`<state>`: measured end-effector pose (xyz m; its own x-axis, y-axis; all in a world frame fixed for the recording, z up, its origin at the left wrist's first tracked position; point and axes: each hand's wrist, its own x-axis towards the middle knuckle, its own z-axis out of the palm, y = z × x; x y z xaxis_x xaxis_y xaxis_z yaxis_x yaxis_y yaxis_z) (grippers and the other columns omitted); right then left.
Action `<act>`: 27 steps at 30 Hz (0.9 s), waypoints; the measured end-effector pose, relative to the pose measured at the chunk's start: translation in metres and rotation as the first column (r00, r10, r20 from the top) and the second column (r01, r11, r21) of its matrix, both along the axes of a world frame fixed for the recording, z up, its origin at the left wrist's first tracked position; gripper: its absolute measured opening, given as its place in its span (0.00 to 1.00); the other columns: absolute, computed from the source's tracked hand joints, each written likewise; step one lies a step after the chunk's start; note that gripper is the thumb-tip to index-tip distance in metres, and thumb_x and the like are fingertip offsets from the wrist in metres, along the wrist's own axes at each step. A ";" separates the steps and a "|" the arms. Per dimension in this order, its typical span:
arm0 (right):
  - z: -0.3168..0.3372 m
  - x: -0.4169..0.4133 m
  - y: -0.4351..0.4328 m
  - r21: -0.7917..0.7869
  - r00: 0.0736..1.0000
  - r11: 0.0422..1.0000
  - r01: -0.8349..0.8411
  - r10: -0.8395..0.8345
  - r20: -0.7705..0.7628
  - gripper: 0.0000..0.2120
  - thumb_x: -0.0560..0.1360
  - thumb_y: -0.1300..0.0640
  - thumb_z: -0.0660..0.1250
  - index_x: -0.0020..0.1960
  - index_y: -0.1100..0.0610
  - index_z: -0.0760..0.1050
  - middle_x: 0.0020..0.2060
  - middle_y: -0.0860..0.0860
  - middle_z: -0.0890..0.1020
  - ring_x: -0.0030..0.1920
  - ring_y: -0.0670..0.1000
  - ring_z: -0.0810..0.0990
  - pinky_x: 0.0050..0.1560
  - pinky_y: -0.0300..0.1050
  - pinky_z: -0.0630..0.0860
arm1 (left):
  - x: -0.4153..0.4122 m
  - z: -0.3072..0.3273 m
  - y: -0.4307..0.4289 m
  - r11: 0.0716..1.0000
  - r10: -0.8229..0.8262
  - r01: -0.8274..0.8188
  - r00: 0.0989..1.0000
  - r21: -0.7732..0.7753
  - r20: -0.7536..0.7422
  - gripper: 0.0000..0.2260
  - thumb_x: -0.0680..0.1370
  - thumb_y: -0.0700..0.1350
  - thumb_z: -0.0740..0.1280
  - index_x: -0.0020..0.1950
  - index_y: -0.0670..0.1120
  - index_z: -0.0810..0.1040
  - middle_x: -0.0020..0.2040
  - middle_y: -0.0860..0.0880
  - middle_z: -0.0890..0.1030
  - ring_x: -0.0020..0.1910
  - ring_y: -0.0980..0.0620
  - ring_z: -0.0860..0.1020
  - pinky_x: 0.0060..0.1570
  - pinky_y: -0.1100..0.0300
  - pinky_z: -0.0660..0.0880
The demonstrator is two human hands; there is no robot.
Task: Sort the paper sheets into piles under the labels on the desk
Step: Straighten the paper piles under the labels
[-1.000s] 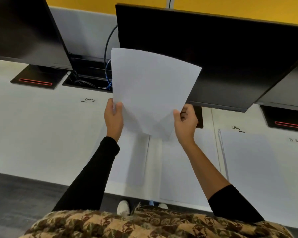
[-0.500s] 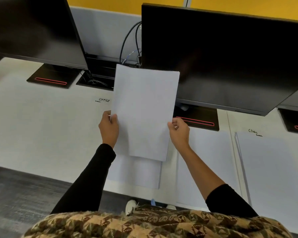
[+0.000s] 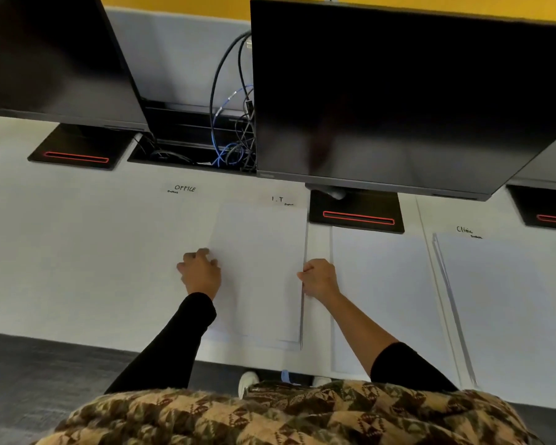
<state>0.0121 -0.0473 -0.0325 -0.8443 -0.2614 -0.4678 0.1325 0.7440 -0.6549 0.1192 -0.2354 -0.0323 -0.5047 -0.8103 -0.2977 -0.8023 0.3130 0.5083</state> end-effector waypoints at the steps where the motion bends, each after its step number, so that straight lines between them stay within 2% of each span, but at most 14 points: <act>1: -0.002 0.001 0.002 -0.003 1.000 1.000 0.014 -0.014 0.022 0.06 0.74 0.65 0.65 0.37 0.61 0.75 0.36 0.56 0.77 0.39 0.54 0.77 0.46 0.49 0.79 | -0.001 0.001 0.000 1.000 -0.029 0.030 0.994 -0.008 0.102 0.19 0.79 0.44 0.61 0.69 0.40 0.68 0.68 0.38 0.67 0.65 0.37 0.65 0.61 0.48 0.68; 2: -0.004 0.002 0.004 -0.017 0.999 0.999 0.028 -0.027 0.029 0.03 0.73 0.64 0.66 0.44 0.63 0.78 0.41 0.58 0.80 0.42 0.55 0.79 0.49 0.51 0.80 | -0.001 0.002 0.001 0.999 -0.051 0.054 0.982 -0.007 0.179 0.20 0.79 0.45 0.62 0.69 0.40 0.66 0.68 0.39 0.65 0.66 0.37 0.64 0.61 0.47 0.68; 5: -0.003 0.004 0.006 -0.025 0.999 0.999 0.034 -0.033 0.041 0.13 0.74 0.63 0.66 0.57 0.65 0.76 0.51 0.59 0.81 0.51 0.58 0.81 0.55 0.53 0.79 | -0.006 0.002 0.004 0.995 -0.097 0.098 0.965 0.007 0.243 0.22 0.78 0.45 0.62 0.70 0.40 0.63 0.68 0.39 0.64 0.67 0.39 0.64 0.62 0.46 0.67; 8: 0.001 0.004 0.005 -0.003 0.999 1.000 -0.018 0.018 0.038 0.15 0.74 0.63 0.65 0.58 0.70 0.74 0.49 0.61 0.80 0.51 0.57 0.80 0.57 0.51 0.77 | -0.012 0.001 0.008 0.993 -0.119 0.117 0.961 0.022 0.250 0.22 0.78 0.43 0.62 0.71 0.41 0.61 0.68 0.40 0.64 0.67 0.40 0.64 0.62 0.47 0.67; 11: 0.004 0.002 0.006 0.001 0.998 0.999 -0.055 0.054 0.017 0.17 0.75 0.64 0.64 0.60 0.72 0.72 0.56 0.64 0.79 0.58 0.60 0.77 0.60 0.50 0.73 | -0.017 0.002 0.012 0.996 -0.093 0.090 0.958 0.023 0.272 0.21 0.77 0.41 0.61 0.70 0.41 0.62 0.68 0.41 0.64 0.66 0.40 0.64 0.62 0.48 0.67; 15: 0.006 -0.007 0.016 -0.027 0.999 0.999 -0.042 0.042 -0.017 0.17 0.77 0.61 0.63 0.65 0.64 0.72 0.61 0.58 0.77 0.62 0.56 0.75 0.63 0.45 0.71 | -0.021 0.005 0.023 0.995 -0.095 0.100 0.954 -0.002 0.283 0.22 0.77 0.41 0.59 0.71 0.43 0.62 0.69 0.41 0.63 0.67 0.41 0.63 0.64 0.47 0.64; 19: 0.011 -0.029 0.050 -0.007 0.990 0.999 0.053 -0.054 -0.130 0.13 0.77 0.63 0.62 0.61 0.62 0.75 0.60 0.58 0.78 0.60 0.56 0.77 0.62 0.46 0.73 | -0.034 0.009 0.046 0.966 -0.211 0.241 0.944 -0.092 0.253 0.23 0.78 0.44 0.59 0.73 0.47 0.61 0.75 0.42 0.56 0.73 0.41 0.56 0.71 0.44 0.55; 23: 0.017 -0.054 0.103 0.063 0.957 0.982 0.177 -0.156 -0.246 0.12 0.77 0.63 0.61 0.60 0.61 0.75 0.59 0.58 0.79 0.59 0.58 0.78 0.62 0.48 0.74 | -0.051 0.014 0.079 0.913 -0.402 0.408 0.904 -0.012 0.147 0.22 0.80 0.46 0.58 0.73 0.46 0.62 0.75 0.42 0.57 0.73 0.42 0.58 0.68 0.48 0.62; 27: 0.018 -0.066 0.145 0.212 0.932 0.947 0.242 -0.166 -0.322 0.17 0.75 0.59 0.66 0.64 0.57 0.71 0.62 0.58 0.75 0.61 0.59 0.75 0.61 0.53 0.74 | -0.062 0.014 0.117 0.820 -0.558 0.572 0.807 -0.023 0.192 0.23 0.80 0.49 0.58 0.75 0.47 0.59 0.76 0.42 0.54 0.74 0.42 0.55 0.70 0.48 0.60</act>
<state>-0.0542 0.0982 -0.0144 -0.9764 0.0214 -0.2148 0.1265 0.8629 -0.4892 0.0570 -0.1185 -0.0179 -0.8281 -0.4210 -0.3701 -0.5421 0.7695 0.3376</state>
